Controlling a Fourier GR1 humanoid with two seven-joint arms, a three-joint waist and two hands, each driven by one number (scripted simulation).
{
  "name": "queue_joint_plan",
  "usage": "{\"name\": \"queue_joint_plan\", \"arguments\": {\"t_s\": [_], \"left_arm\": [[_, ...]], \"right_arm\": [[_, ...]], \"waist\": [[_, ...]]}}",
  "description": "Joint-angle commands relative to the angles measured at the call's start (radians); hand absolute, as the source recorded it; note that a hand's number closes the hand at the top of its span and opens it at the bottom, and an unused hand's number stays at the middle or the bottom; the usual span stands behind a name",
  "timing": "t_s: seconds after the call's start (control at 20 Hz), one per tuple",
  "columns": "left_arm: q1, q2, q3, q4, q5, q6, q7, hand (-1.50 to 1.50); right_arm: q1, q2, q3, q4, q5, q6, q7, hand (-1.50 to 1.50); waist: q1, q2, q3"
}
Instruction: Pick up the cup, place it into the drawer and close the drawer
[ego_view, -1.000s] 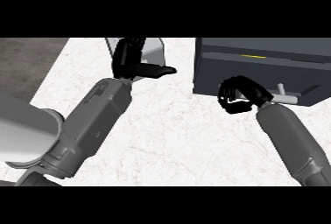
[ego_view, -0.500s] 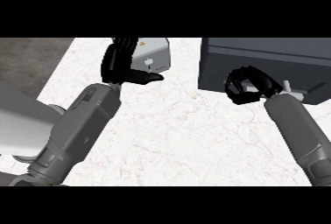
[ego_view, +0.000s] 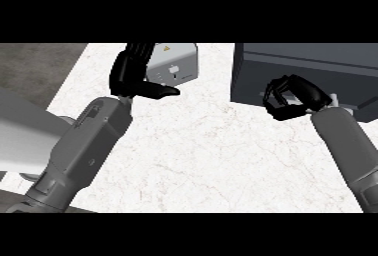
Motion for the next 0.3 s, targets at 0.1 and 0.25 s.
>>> {"name": "queue_joint_plan", "arguments": {"t_s": [0.1, 0.25], "left_arm": [[0.017, 0.001, -0.004, -0.021, 0.008, -0.023, 0.011, -1.5], [0.029, 0.0, -0.005, -0.022, 0.004, -0.024, -0.002, -1.5]], "right_arm": [[-0.169, -0.128, -0.09, 0.023, -0.008, -0.081, 0.075, 1.5], [-0.169, -0.127, -0.089, 0.007, -0.017, -0.062, 0.081, 1.5]], "waist": [[0.043, 0.013, -0.015], [0.048, 0.019, -0.016]]}}
